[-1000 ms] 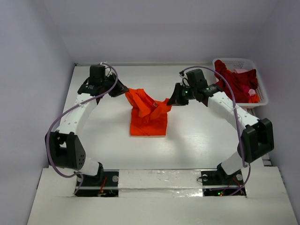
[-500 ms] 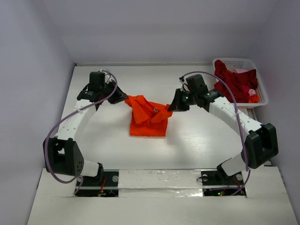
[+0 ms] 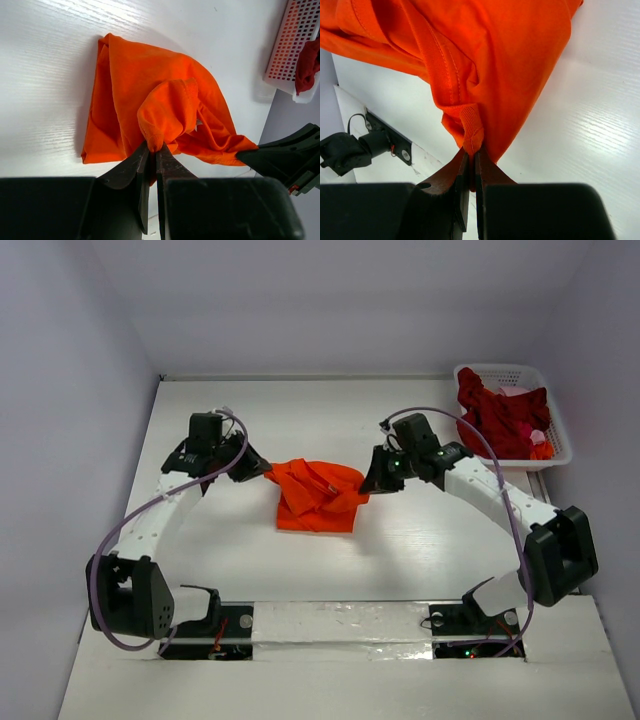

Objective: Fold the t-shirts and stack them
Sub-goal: Fold the long partially folded tshirt into a neat square

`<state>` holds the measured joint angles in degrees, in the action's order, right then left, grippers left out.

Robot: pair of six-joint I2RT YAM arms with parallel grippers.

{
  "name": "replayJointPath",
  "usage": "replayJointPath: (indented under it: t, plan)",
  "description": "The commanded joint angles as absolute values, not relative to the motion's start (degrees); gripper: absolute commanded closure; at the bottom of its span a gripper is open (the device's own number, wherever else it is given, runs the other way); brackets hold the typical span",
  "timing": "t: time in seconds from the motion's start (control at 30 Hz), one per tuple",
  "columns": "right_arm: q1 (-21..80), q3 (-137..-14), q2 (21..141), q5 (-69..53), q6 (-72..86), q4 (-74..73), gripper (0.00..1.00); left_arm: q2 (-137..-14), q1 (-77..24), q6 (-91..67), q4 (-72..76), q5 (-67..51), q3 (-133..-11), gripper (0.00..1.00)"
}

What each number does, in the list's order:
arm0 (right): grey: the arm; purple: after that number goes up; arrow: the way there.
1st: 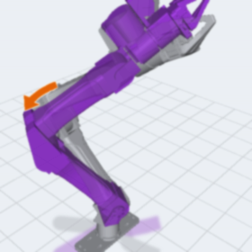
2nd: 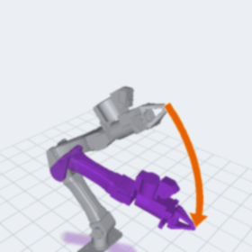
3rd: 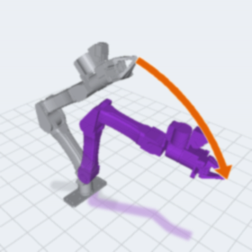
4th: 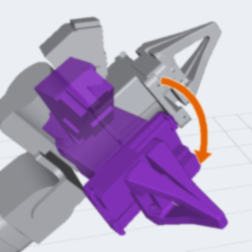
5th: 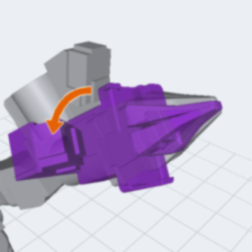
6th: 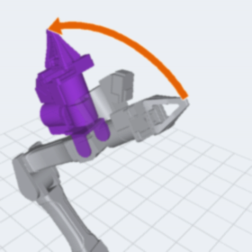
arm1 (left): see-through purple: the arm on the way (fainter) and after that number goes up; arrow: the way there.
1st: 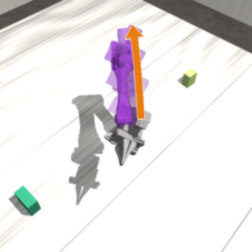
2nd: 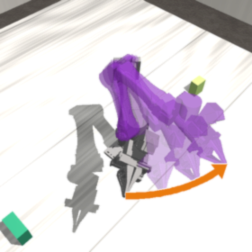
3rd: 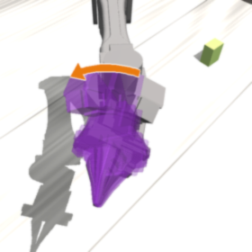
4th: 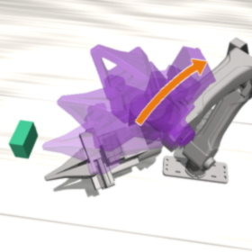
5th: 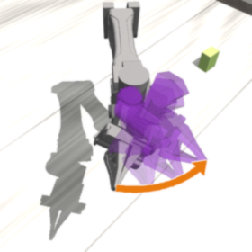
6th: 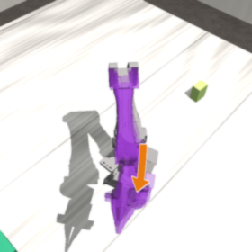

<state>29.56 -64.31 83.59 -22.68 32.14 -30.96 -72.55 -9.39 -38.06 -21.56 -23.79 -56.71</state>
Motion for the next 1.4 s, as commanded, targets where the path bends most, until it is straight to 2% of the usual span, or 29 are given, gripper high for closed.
replayJointPath:
  t: [0.0,0.77,1.1,1.13,1.17,1.27,1.3,1.37]
  plan:
    - [30.59,-63.20,81.83,-22.15,31.82,-29.53,1.00,-70.58,-9.58,-38.23,-21.27,-24.52,-55.90,0.95]
    - [30.59,-50.81,86.48,-21.53,31.64,-24.35,1.00,-70.58,-9.58,-35.07,-24.17,-23.29,-39.38,0.95]
    - [31.11,-50.18,88.50,-21.45,31.46,-23.99,1.00,-71.71,-10.11,-34.89,-24.26,-22.85,-36.65,0.94]
    - [31.64,-50.27,88.51,-21.36,31.46,-24.26,0.97,-72.07,-10.63,-34.89,-24.61,-22.94,-36.65,0.94]
    - [31.64,-50.36,88.42,-21.10,31.55,-24.43,0.81,-72.42,-10.63,-34.89,-24.87,-22.94,-36.65,0.94]
    - [31.64,-50.71,87.54,-19.87,31.64,-25.22,0.58,-72.42,-10.63,-34.98,-26.45,-21.63,-37.00,0.93]
    - [31.64,-50.80,87.37,-19.08,31.55,-25.57,0.47,-72.51,-10.63,-35.07,-26.98,-21.36,-37.35,0.90]
    - [31.64,-50.98,86.93,-18.55,31.82,-26.28,0.43,-72.77,-10.63,-34.98,-28.73,-20.75,-38.05,0.78]
